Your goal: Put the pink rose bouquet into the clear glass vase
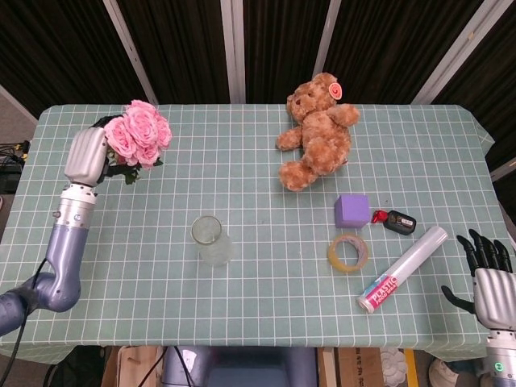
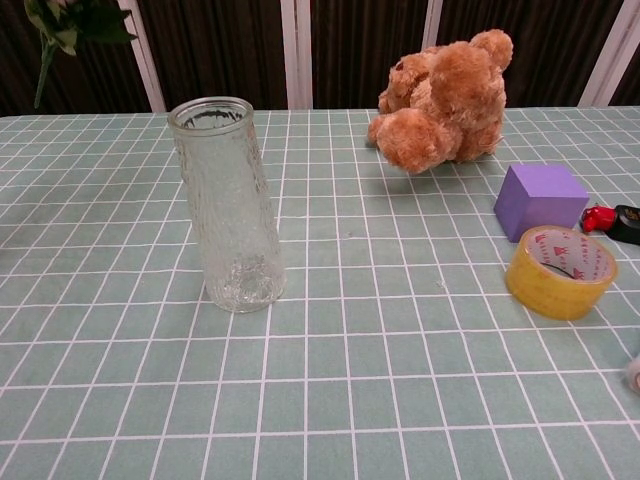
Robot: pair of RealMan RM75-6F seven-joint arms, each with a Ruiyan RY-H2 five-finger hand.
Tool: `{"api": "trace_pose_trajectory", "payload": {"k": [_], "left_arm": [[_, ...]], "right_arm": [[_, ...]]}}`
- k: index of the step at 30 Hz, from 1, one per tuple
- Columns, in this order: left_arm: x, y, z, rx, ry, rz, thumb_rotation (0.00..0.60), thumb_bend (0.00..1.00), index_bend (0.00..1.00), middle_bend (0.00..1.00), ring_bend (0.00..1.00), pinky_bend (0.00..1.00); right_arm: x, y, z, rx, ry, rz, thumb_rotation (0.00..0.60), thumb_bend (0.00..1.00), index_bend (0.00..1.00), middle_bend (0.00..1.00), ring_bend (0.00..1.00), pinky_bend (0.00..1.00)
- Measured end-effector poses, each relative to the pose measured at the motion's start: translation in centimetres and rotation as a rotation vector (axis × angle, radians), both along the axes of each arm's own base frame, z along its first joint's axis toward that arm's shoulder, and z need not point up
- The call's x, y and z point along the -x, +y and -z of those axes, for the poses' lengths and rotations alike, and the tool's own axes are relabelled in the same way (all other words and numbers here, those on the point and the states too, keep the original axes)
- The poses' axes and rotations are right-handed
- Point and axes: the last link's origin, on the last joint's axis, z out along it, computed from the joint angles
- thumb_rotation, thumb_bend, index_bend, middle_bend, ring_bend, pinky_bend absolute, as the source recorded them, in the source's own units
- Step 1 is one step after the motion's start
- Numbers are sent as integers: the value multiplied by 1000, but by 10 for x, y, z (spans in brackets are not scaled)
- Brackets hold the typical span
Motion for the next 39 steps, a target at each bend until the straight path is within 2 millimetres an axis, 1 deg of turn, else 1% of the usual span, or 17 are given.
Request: {"api": "trace_pose_trajectory", "payload": {"k": [1,4,8,12,19,25,27,31,39], "left_arm": [[-3,-5,-9,5,-51,20,600,434,340,343,293,388],[-14,-20,-28,9,-164,83,600,434,342,345,294,388],[-29,-39,-38,47,-281,152,600,434,341,345,294,388],[-44,-57,-43,122,-364,195,600,434,340,345,294,388],[-72,-82,-41,318,-528,244,600,434,340,346,294,388],[-93,-92,-39,409,-622,272,600,434,340,352,294,388],[-96,-92,-38,412,-623,275,600,434,340,352,293,388],[-102,-93,-27,435,-637,275,600,434,339,352,294,388],[-108,-93,-7,499,-642,256,600,429,337,348,294,388]], "right_arm": [[0,0,0,-1,1,0,600,205,126,80,86,0],[-1,0,1,-4,0,-1,600,205,126,80,86,0],[-1,-1,2,-6,0,-2,600,204,126,80,86,0],[-1,0,1,-5,-1,-6,600,205,126,80,86,0],[-1,0,0,0,-5,-7,600,205,126,80,86,0],[0,0,1,-7,-7,-7,600,205,126,80,86,0],[0,0,0,-4,-10,-7,600,205,126,80,86,0],[1,0,-2,3,-15,-7,600,205,126,80,86,0],[2,0,-4,8,-20,-7,600,205,126,80,86,0]]}}
